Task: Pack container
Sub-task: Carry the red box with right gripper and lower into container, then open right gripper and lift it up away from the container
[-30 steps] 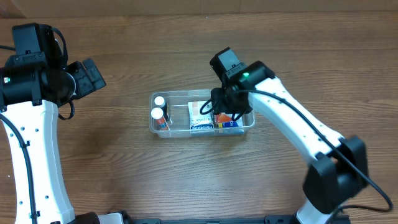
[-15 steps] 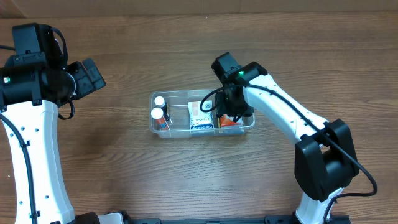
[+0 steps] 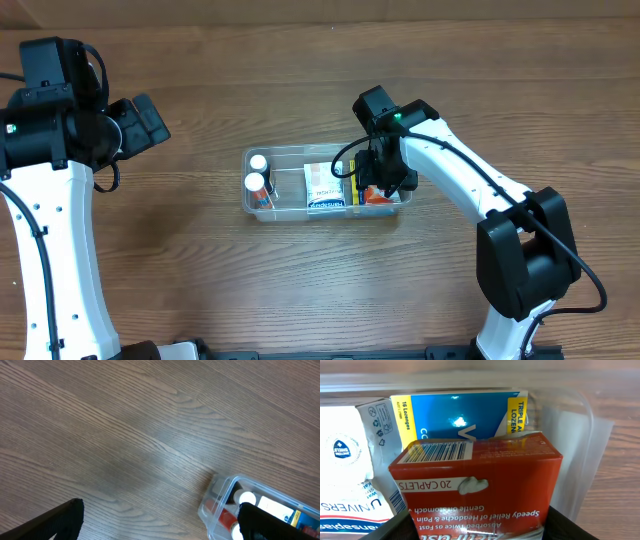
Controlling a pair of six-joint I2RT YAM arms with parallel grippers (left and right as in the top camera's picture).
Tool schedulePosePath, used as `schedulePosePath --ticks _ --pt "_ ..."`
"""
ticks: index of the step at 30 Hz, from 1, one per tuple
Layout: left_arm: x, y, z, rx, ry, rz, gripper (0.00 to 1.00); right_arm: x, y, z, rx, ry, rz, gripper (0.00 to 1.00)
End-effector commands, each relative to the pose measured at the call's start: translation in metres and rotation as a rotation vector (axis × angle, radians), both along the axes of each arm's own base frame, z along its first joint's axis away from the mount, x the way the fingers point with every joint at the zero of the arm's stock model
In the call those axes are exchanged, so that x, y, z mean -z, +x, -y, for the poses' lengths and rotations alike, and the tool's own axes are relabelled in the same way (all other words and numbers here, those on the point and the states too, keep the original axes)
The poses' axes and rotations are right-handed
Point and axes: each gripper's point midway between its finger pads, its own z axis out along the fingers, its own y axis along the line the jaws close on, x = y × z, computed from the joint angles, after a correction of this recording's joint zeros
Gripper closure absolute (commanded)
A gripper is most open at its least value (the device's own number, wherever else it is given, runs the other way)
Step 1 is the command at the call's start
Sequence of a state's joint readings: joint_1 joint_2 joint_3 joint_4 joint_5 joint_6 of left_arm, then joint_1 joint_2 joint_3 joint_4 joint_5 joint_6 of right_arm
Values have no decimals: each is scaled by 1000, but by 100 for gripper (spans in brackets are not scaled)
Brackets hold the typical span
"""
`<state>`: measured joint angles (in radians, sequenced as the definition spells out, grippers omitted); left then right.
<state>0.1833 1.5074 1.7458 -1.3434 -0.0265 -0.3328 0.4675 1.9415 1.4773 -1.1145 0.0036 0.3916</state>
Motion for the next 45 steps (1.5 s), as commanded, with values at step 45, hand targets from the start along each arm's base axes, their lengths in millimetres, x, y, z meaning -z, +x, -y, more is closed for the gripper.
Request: schedulePosePath --ticks 45 --pt "-7 46 78 467 54 129 0 -210 103 155 290 28 622 0"
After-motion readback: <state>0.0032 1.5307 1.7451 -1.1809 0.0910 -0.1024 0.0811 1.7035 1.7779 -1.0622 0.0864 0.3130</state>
